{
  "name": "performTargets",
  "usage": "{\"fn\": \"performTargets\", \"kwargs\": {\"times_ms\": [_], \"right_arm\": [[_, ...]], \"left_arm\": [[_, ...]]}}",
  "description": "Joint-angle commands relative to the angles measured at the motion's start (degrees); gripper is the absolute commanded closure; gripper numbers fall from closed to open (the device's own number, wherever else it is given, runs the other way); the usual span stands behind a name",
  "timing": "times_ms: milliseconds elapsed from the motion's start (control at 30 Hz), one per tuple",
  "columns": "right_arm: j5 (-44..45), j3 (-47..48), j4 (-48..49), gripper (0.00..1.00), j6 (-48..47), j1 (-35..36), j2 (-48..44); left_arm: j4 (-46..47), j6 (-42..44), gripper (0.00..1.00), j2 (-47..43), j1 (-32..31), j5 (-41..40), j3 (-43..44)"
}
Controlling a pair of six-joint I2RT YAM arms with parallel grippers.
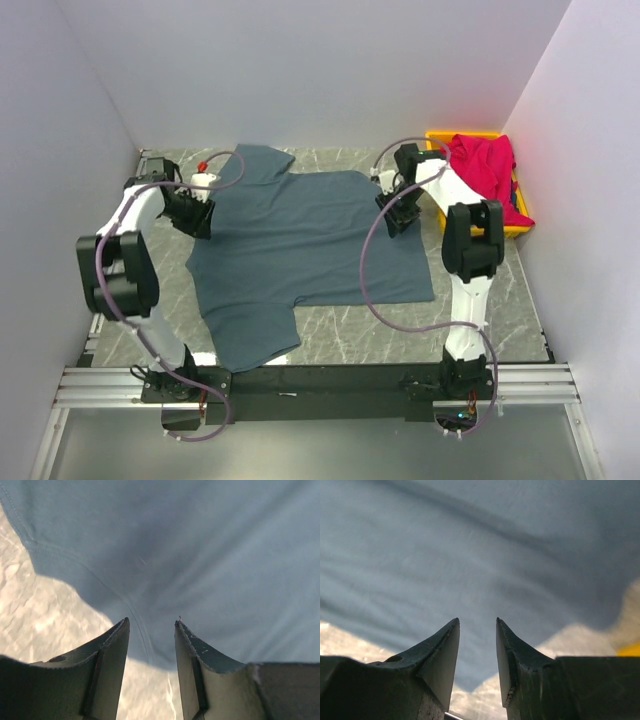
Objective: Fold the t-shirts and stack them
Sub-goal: Flatten the tshirt out
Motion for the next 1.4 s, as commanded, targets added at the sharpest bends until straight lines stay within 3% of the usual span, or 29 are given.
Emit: {"fn": "performTargets", "kwargs": {"times_ms": [0, 200, 433, 533, 567, 633, 767, 867, 1000, 1100, 1233, 1367], "right_arm": [[0.5, 1.7, 0.2, 0.58, 2.2, 0.2, 2.7], [3.3, -7.2, 3.9, 0.58, 1.1, 0.8, 2.5], [4.2, -20.1, 4.6, 0.58, -2.3, 1.5, -3.3], [0.2, -21.9, 1.2, 0.57, -5.0, 1.5, -7.1], [-4.7, -19.4, -0.2, 0.56, -5.6, 0.4, -8.1], [-9.4, -14.4, -3.4, 0.52, -5.0, -1.3, -9.2], [-16.0, 6.9, -5.6, 0.45, -0.4, -5.4, -4.9], [-10.9, 17.7, -1.1, 0.44, 6.2, -5.9, 1.5], [-4.1, 29.4, 2.6, 0.44, 9.7, -5.2, 9.7], [0.1, 29.4, 7.2, 0.40, 10.3, -4.3, 11.6], [-1.6, 22.9, 14.1, 0.35, 12.1, -4.3, 10.9], [-4.6, 24.1, 14.1, 0.35, 13.1, -4.1, 14.3]], "left_arm": [[3.8, -6.9, 0.53, 4.2, 0.4, 1.3, 3.5], [7.6, -7.6, 0.54, 7.1, 0.7, -3.4, -3.7], [6.0, -3.0, 0.55, -0.6, 2.1, -5.9, -16.6], [2.0, -1.2, 0.56, -4.8, 2.2, -4.3, -18.8], [0.6, -0.8, 0.55, -5.9, 2.4, -3.0, -18.3], [-2.2, -0.6, 0.52, -8.4, 2.4, -0.1, -14.2], [-1.4, -5.7, 0.36, -5.0, 2.4, 7.3, 0.6], [1.9, -11.5, 0.31, 2.3, 2.4, 10.1, 16.1], [5.0, -17.2, 0.31, 13.5, 1.7, 9.4, 27.2], [7.8, -20.4, 0.31, 17.8, 1.2, 8.6, 30.5], [9.7, -21.3, 0.31, 20.0, 1.0, 8.3, 29.9], [10.9, -20.8, 0.31, 18.7, 0.9, 8.4, 25.2]]}}
